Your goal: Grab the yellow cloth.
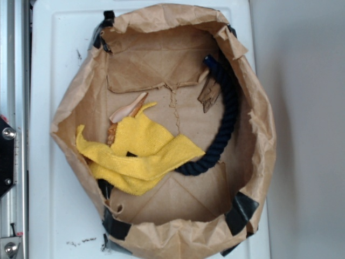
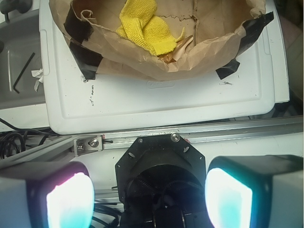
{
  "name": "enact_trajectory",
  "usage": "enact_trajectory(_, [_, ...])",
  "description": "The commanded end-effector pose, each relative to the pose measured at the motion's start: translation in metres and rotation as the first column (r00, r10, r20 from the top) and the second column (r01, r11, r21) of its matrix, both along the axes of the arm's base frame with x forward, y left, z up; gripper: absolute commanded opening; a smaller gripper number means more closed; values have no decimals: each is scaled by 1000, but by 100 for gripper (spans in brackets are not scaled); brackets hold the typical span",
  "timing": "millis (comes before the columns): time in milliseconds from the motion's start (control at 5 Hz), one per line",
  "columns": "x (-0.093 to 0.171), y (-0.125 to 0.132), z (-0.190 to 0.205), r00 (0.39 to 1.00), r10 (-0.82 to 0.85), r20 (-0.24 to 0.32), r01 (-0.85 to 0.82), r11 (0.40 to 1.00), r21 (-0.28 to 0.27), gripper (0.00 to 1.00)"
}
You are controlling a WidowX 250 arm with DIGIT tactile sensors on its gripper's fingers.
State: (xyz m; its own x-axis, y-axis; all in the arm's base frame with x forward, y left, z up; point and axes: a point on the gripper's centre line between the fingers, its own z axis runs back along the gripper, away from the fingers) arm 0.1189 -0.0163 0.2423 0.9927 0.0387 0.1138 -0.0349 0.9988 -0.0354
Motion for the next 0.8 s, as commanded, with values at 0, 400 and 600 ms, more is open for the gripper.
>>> enact_trajectory(0, [0,0,0,1000,0,0,0,1000,0,100])
enact_trajectory(400, [62,29,-23,1000,12,14,-13,999,45,100])
enact_trajectory(600, [81,37,-41,1000,-5,9,4,999,40,100])
